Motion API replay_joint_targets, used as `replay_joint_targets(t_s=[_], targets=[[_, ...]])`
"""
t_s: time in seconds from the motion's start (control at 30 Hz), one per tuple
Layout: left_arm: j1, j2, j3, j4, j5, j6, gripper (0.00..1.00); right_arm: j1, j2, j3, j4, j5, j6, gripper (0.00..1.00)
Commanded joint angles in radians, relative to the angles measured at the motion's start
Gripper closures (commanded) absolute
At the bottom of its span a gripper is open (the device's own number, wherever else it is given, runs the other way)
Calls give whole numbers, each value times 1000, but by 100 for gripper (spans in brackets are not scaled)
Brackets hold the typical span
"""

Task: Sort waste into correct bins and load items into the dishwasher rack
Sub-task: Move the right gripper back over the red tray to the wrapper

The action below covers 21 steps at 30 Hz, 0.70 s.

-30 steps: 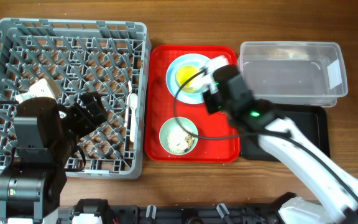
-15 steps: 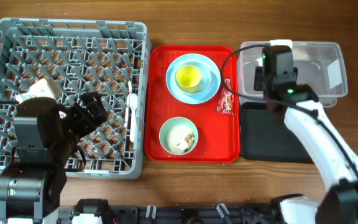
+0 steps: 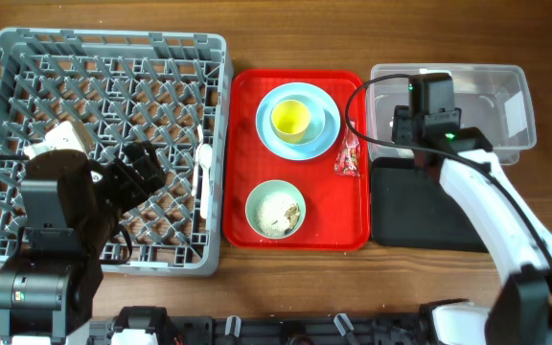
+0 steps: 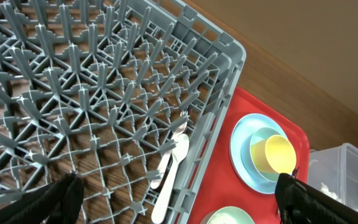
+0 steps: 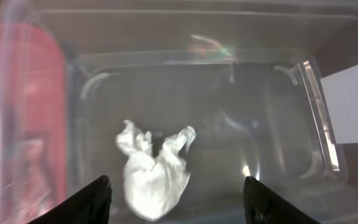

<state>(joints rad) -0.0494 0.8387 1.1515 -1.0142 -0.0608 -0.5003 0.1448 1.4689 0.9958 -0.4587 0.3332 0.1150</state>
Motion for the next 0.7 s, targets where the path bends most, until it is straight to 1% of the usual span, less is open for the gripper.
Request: replay_joint_targets(t_s=[0.0,0.07,0.13,0.17,0.23,0.27,0.3,0.37,0.57,0.63,0.67], targets=[[7,-2,14,3,4,-9,0,10,-171,41,-27,-276,24,32],[7,-2,14,3,4,-10,0,11,-236,41,-61,-444,105,32],[7,-2,14,3,4,-10,0,16,-267,40,-97,-540,164,35],[7,-2,14,3,4,-10,0,22,-276,40,-118,-577,176,37],[7,-2,14,3,4,-10,0,44,-277,39,-159,-626,177,52],[7,-2,14,3,4,-9,0,66,-271,34,-179,-631,178,62],[7,-2,14,3,4,-10,0,82,-268,29,-187,-628,182,69],[7,-2,14,3,4,-10,0,132,-254,11,-192,-600,186,75],[7,-2,14,3,4,-10,0,312,-192,-37,-190,-358,297,75],[7,-2,14,3,4,-10,0,359,-169,-43,-190,-341,310,75],[7,-2,14,3,4,-10,0,375,-156,-43,-190,-351,312,74]])
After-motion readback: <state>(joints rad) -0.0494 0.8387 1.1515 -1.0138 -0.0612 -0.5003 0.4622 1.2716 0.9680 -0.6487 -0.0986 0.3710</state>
